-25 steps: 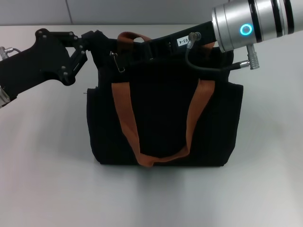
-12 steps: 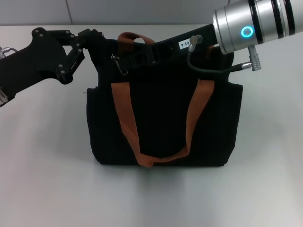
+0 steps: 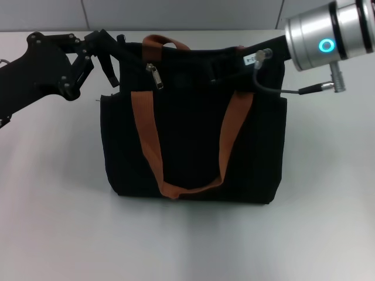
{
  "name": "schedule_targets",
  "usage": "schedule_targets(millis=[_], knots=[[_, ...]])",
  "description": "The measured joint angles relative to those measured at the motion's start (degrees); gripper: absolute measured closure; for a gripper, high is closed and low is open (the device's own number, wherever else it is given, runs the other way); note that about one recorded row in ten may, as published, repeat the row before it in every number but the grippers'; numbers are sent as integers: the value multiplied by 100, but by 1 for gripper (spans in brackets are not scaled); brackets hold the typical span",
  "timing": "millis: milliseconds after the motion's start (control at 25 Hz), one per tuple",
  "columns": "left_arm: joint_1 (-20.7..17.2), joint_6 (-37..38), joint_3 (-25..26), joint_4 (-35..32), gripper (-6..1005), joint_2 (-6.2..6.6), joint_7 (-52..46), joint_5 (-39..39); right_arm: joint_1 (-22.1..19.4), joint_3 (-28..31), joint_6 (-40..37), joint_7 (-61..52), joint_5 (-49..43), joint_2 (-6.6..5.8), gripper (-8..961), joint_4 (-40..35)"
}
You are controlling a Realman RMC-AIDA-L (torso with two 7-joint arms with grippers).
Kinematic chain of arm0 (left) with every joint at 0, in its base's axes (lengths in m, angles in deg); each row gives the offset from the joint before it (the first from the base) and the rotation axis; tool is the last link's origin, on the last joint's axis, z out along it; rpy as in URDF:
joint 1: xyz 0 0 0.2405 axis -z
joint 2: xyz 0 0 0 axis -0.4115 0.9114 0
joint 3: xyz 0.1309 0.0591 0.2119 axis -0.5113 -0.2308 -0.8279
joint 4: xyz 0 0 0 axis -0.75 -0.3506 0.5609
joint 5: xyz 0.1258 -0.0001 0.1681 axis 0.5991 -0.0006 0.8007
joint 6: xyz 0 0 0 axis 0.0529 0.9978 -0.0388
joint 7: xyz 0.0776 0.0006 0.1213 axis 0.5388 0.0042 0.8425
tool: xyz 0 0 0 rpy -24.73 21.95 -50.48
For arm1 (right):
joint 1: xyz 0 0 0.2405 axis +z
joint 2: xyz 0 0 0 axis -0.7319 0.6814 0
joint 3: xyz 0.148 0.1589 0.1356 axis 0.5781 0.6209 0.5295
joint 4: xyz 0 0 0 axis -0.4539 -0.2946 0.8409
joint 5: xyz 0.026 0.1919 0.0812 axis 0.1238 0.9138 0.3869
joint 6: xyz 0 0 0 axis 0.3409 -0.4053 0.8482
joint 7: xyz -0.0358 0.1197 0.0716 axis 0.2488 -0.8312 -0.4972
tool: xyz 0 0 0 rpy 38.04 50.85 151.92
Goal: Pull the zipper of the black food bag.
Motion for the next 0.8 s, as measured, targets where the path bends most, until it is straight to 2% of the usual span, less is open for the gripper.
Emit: schedule_targets(millis=[240,440,640,800], knots=[[-39,-11,0,5,981,9,7,-14,-354,21,10,-160,-115,-7,953,-479],[-48,-9,-3,8,981,8,7,-17,-419,44,8,-81,82,-9,951,-544],[-21,2,-33,6,981,-3,8,-19,-244,6,22,257,645,-23,949,-196],[-10,5,-46,2,981,-17,9,-19,164,15,57,453,689,-37,947,356]])
